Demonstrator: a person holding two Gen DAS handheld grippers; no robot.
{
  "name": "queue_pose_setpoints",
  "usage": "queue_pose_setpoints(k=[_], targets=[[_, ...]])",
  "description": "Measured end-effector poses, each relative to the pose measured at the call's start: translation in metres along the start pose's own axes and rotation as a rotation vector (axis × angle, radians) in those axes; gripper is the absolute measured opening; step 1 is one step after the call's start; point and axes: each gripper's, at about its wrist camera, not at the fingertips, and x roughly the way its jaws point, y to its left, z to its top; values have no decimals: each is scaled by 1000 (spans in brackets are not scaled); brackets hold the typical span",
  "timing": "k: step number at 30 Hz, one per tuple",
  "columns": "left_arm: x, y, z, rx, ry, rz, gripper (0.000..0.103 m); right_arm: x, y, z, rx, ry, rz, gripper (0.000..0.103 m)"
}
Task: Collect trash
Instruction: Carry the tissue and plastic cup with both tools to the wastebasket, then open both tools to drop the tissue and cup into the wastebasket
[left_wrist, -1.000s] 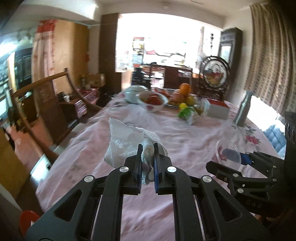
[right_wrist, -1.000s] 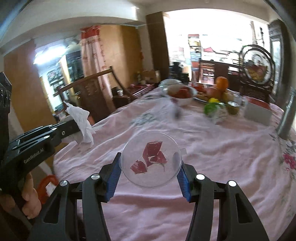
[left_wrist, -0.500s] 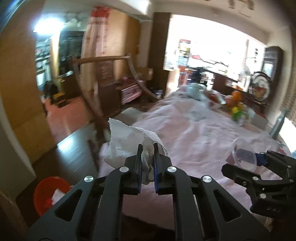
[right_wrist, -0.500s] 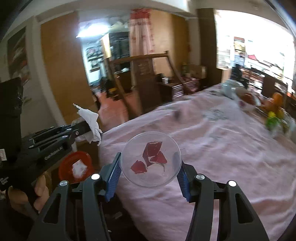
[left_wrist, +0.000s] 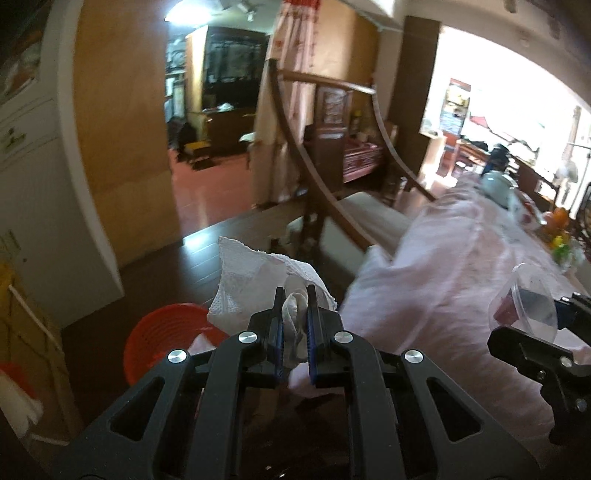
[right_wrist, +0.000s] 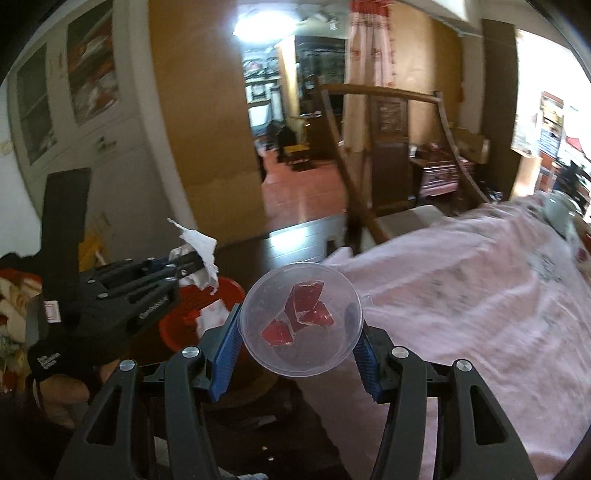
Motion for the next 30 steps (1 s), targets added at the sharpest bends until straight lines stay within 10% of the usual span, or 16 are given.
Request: queue_pose_setpoints(k=[30], targets=[[159, 171, -100, -228, 419, 257, 15, 225, 107, 8, -144, 356, 249, 55]])
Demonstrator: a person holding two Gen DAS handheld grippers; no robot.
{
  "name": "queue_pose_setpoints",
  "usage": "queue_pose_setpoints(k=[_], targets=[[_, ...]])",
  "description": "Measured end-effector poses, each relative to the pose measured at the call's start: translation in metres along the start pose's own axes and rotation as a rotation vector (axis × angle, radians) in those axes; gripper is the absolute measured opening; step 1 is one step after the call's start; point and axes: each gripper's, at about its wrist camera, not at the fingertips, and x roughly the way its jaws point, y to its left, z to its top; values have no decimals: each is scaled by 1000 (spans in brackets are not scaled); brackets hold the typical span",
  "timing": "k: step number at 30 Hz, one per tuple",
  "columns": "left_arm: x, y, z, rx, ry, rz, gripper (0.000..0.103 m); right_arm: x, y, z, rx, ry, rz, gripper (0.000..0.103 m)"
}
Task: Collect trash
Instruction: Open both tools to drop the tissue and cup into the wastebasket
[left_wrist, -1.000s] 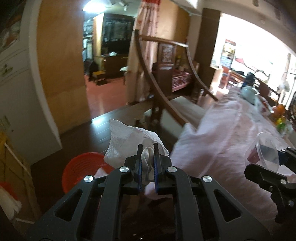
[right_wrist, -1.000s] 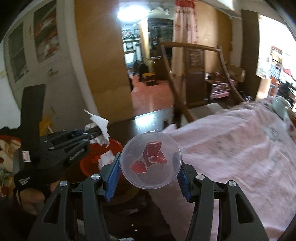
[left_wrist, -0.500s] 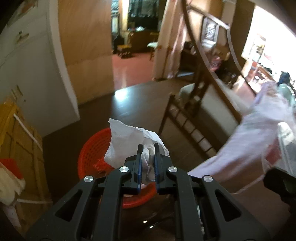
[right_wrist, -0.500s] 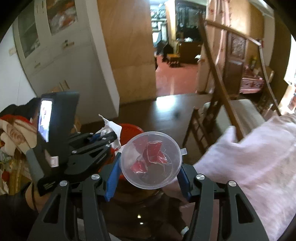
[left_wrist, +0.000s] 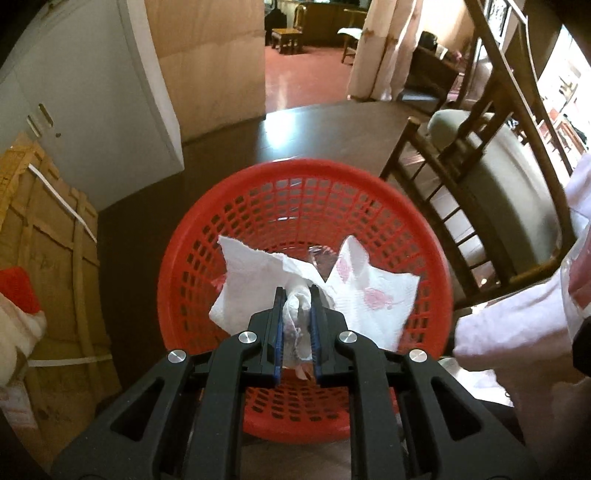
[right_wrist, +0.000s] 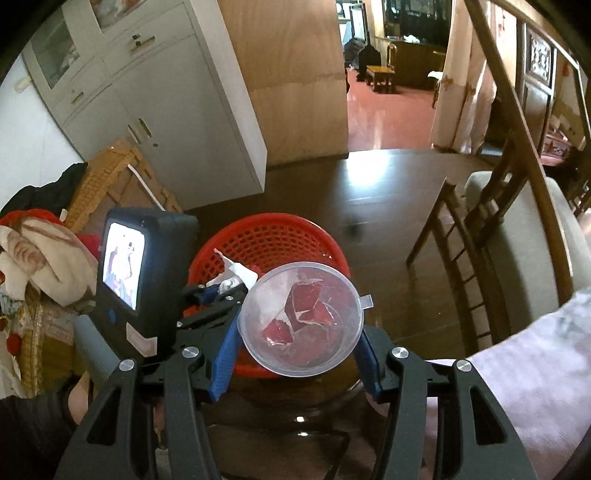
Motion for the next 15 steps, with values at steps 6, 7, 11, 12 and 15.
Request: queue_pose_setpoints(k=[6, 7, 11, 12, 15], targets=[[3, 5, 6, -8, -13, 31, 39, 26, -9, 12, 42, 23, 41, 55], [-2, 7, 6, -7, -32, 43, 46, 30, -10, 15, 54, 23, 53, 55], [-19, 12, 9, 11, -107, 65, 70, 42, -13, 23, 79, 35, 82, 55], [-22, 12, 10, 13, -115, 66, 72, 44, -14, 25, 83, 38, 86, 55], [-29, 16, 10, 4, -123, 58, 75, 54, -15, 29, 96, 57, 104, 55]])
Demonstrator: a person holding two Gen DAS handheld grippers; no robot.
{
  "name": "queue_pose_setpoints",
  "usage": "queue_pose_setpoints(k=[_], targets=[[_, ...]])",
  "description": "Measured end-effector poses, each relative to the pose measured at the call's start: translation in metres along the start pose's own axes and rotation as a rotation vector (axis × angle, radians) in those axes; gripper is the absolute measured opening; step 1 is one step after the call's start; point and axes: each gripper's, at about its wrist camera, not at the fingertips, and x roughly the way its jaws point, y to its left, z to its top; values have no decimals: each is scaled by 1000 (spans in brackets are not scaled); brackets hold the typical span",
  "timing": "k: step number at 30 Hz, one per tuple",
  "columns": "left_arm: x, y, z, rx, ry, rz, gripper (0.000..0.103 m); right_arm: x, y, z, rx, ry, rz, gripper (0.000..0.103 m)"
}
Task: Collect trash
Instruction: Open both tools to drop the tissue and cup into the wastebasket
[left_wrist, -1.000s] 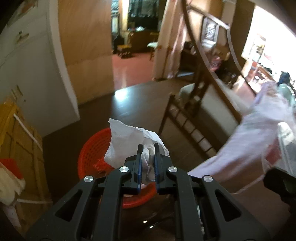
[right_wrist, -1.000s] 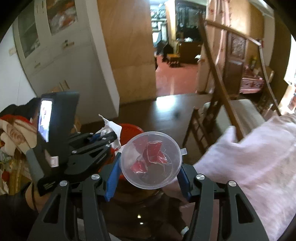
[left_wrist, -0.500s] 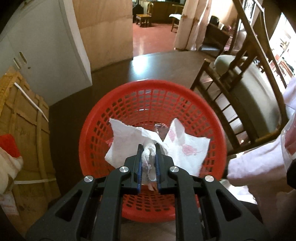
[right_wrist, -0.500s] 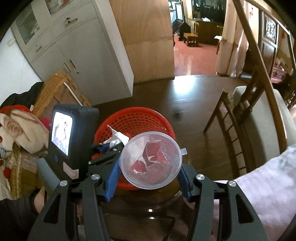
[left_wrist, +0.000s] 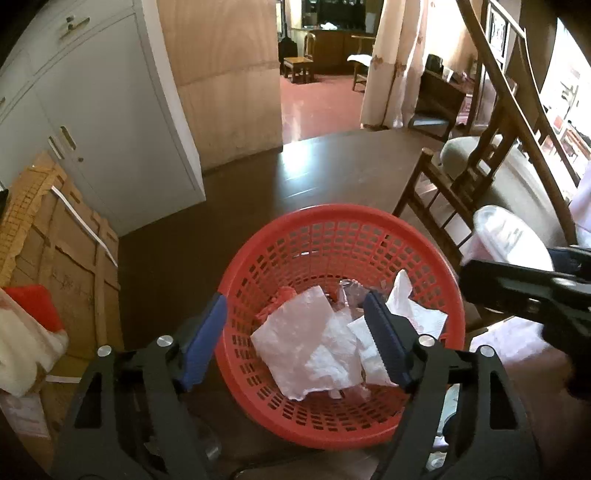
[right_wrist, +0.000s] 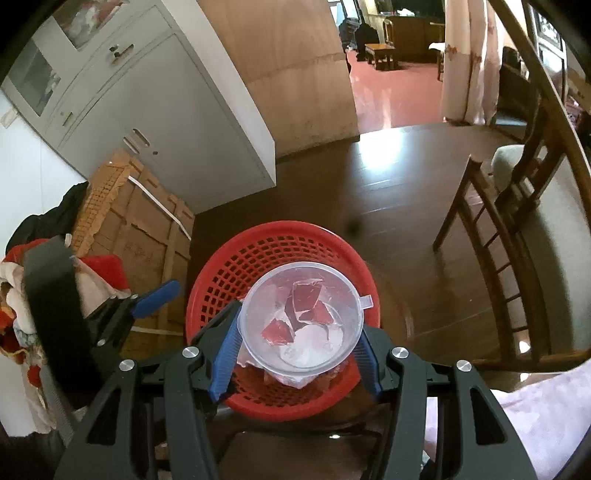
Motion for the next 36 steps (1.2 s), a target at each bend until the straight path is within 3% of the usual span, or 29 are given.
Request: queue_pose_setpoints(k=[16, 18, 27, 36], targets=[[-14, 1, -8, 1, 20, -7, 77, 50, 10, 3, -11, 90, -8, 56], [-15, 0, -8, 2, 23, -10, 77, 47, 9, 3, -5, 81, -5, 63], [-33, -9, -9, 20, 1, -36, 77, 1, -14, -6, 74, -22, 10, 66], [-66, -35, -3, 69, -49, -85, 77, -101, -31, -35, 100, -164, 5, 66]])
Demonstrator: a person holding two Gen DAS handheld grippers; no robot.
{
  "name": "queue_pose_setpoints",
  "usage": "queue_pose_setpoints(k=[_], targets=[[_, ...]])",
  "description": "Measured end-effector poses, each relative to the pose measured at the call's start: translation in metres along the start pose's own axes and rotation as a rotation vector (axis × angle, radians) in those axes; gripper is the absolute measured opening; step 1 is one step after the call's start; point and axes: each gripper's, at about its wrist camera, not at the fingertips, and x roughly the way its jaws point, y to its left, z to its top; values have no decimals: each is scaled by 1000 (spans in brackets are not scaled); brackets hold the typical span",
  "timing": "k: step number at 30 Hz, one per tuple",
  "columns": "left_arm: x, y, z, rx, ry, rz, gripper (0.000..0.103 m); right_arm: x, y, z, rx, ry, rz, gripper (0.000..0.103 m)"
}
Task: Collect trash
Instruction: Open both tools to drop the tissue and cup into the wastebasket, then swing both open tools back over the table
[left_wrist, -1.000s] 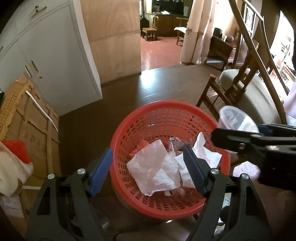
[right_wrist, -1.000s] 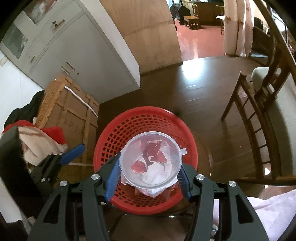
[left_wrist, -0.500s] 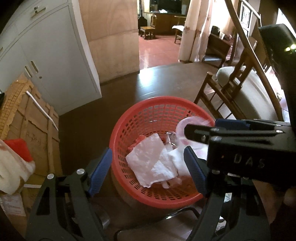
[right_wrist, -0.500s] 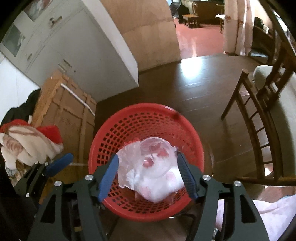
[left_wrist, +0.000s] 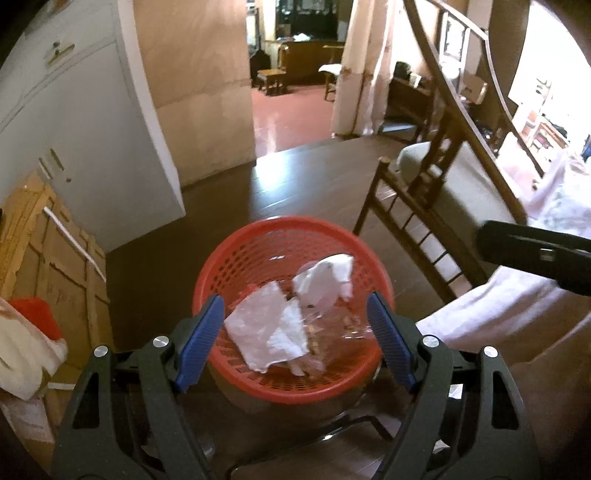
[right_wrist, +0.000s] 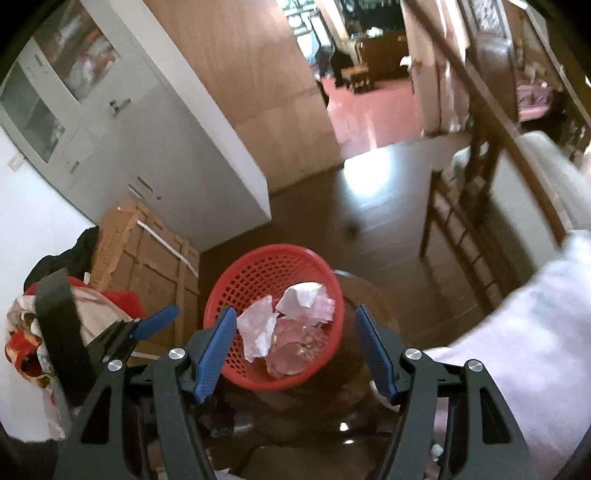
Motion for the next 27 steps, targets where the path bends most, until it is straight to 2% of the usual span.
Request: queue_pose_setpoints(k=[8, 10, 14, 21, 27], targets=[[-44, -43, 6, 81, -70, -55, 77, -99, -10, -26, -17, -128, -50, 67], [-55, -56, 7, 102, -89, -69, 80, -124, -15, -35, -16, -161, -71, 67], [-82, -88, 9, 140, -119, -127, 82, -173, -27, -53, -4, -231, -110, 68], [-127, -160, 8, 268, -199, -193, 86, -251, -65, -94, 61, -343, -204, 73], [-161, -234, 3, 406, -248, -290, 89, -318, -115, -148, 171, -428, -305, 75]])
